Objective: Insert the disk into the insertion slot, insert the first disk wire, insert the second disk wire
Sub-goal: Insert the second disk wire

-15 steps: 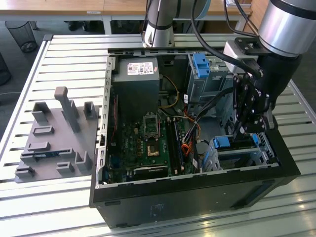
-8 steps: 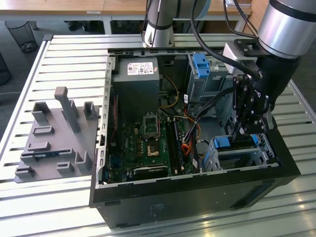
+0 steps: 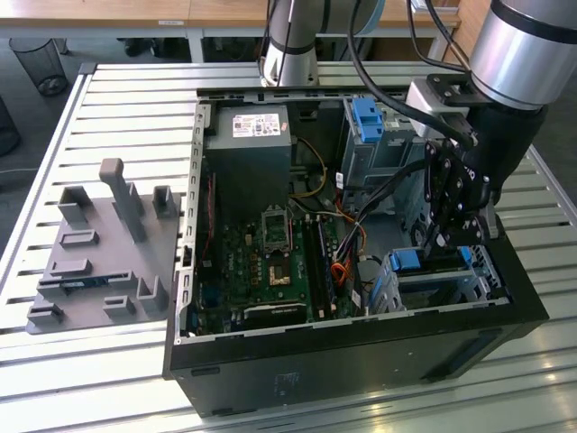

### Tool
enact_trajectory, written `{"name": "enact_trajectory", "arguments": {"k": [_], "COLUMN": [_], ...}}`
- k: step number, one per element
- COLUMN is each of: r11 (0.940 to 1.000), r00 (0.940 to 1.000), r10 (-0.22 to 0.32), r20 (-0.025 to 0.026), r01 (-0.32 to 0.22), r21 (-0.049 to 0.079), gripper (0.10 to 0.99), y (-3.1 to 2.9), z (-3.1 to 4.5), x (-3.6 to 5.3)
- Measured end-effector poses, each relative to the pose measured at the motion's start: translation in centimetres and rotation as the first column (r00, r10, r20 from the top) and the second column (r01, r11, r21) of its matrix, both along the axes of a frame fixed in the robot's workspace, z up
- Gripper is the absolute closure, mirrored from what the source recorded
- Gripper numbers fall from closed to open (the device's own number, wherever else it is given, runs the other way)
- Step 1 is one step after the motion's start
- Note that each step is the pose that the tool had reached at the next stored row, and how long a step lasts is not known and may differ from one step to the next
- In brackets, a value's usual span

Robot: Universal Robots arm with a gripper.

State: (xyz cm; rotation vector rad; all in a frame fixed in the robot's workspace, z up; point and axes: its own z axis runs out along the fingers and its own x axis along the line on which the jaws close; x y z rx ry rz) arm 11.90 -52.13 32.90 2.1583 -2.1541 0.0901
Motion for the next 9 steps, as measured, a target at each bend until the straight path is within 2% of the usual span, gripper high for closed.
{"name": "enact_trajectory", "arguments": {"k": [5, 6, 9], "r11": [1.0000, 1.0000, 1.0000], "r00": [1.0000, 1.0000, 1.0000], "r10": [0.000, 0.000, 0.000], "r20": [0.0000, 0.0000, -0.0001], "r01": [0.000, 0.000, 0.000], "r21": [0.001, 0.001, 0.001], "gripper": [0.933, 0.871, 0.871], "y": [0.00, 0.00, 0.00], "z": [0.02, 0.08, 0.31], "x": [0.00, 0.00, 0.00]}}
